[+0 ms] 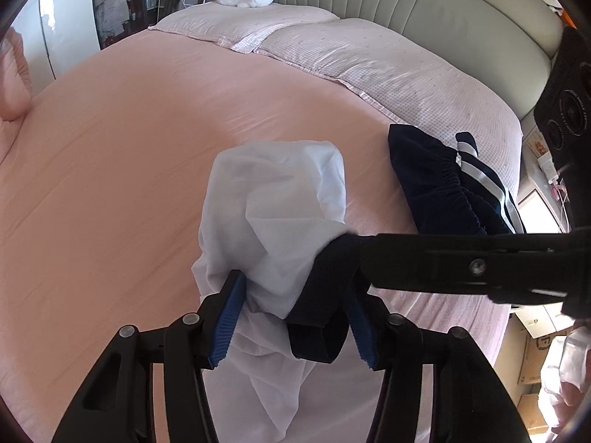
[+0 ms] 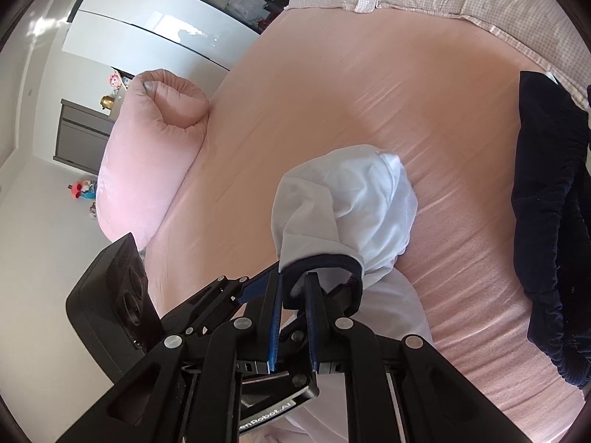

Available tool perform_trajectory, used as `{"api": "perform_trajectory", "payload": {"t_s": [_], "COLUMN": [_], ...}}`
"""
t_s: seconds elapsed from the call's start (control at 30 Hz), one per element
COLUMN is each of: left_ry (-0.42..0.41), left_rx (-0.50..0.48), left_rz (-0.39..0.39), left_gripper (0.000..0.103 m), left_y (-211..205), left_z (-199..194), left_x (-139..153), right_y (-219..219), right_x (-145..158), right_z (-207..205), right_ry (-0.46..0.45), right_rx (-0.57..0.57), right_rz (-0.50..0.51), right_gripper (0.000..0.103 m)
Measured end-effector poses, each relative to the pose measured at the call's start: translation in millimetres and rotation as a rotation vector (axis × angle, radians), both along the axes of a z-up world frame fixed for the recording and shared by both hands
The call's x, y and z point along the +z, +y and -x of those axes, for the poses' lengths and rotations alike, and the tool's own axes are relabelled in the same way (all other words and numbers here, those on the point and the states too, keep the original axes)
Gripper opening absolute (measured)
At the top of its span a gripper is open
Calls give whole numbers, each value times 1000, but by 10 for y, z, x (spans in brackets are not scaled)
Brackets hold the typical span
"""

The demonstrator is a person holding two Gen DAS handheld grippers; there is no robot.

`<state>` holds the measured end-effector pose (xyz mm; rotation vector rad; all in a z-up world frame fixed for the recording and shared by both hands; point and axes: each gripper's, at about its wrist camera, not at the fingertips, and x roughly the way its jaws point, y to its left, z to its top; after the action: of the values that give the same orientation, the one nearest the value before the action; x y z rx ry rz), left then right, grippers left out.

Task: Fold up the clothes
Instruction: 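Raise the shirt with both grippers, right gripper holding the navy-trimmed cuff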

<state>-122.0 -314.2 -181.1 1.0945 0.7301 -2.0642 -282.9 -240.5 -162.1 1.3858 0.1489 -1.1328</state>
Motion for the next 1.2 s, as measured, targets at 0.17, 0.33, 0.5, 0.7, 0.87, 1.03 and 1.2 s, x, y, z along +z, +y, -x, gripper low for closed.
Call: {"api": "perform_trajectory", "payload": {"t_s": [0.17,0.33,0.5,0.7,0.87,1.03,1.2], "left_ry": [75,119,141,133,127,137,132], "left_rx": [82,119,133,131,120,122,125], "left_rz": [-75,-122,-156,-185,-195,-209,-220], "left_gripper": [20,12,12,12,12,12,12], "left_y": [-90,-112,-102,-71,-42,-45,-44], "left_z": [-194,-332,-393,-405,-422,-463,-498], "left_x": [-76,-114,-155,-234,-275,-304,-331], "right_y": [66,72,38,-151,-348,-466,-471], "right_x": [0,-119,-288,-505,-634,-758,-876], "right_z": [158,257,346,372,307,254,218], "right_ry": [43,121,42,-69,-104,-136,-141], "right_rx": [-30,-39,-113,-168,-198,-204,-197], "right_rz": [-31,-94,-120,-160,-192,-220,-238], "right_gripper": [11,24,62,63,63,63,63]}}
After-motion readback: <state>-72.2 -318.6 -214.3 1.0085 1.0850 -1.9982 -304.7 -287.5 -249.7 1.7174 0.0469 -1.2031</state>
